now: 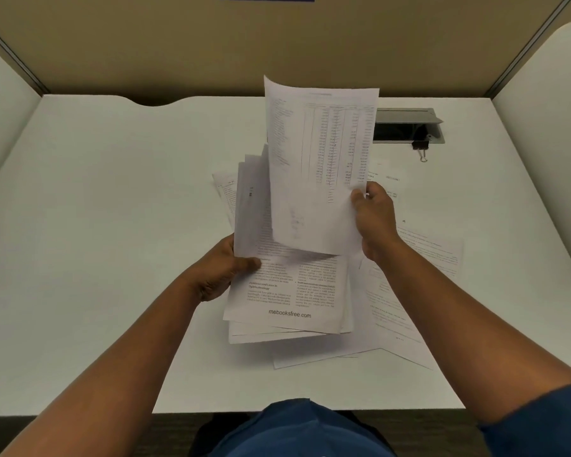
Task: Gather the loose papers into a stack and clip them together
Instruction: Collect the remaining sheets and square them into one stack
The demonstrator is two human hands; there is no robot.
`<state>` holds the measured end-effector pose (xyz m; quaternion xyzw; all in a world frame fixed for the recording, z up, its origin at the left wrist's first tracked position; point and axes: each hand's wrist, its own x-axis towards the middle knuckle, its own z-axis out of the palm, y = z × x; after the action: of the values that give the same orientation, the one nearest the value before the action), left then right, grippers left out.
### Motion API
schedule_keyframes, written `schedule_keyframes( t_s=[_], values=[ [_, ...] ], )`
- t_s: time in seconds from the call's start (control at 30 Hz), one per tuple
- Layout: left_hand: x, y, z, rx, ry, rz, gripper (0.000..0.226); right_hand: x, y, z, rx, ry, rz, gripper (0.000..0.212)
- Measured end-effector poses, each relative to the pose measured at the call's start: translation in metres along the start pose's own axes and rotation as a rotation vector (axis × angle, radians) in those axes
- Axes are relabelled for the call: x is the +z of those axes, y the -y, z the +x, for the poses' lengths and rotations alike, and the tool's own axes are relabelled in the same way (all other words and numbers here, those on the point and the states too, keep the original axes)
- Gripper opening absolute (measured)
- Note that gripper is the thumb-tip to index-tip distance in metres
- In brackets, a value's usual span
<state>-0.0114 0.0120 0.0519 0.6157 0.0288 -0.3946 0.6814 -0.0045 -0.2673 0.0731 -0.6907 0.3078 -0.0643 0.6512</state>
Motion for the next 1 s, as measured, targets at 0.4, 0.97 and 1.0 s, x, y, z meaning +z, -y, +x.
schedule_keyframes(
  t_s=[0.4,0.97,1.0],
  values=[
    [-0.017,0.001,0.005,0.032,-0.255,-0.174,0.049,-0.022,-0.001,0.008,0.069,0.221,-0.189,0.015],
    [-0.003,-0.009,0.01,0.053,-0.23,-0.386,0.037,0.002,-0.021,-0.015,0.074,0.468,-0.128,0.062],
    [-0.004,-0.011,0.01,0.064,-0.21,-0.416,0.045,0.002,-0.02,-0.016,0.055,0.466,-0.156,0.061]
  ],
)
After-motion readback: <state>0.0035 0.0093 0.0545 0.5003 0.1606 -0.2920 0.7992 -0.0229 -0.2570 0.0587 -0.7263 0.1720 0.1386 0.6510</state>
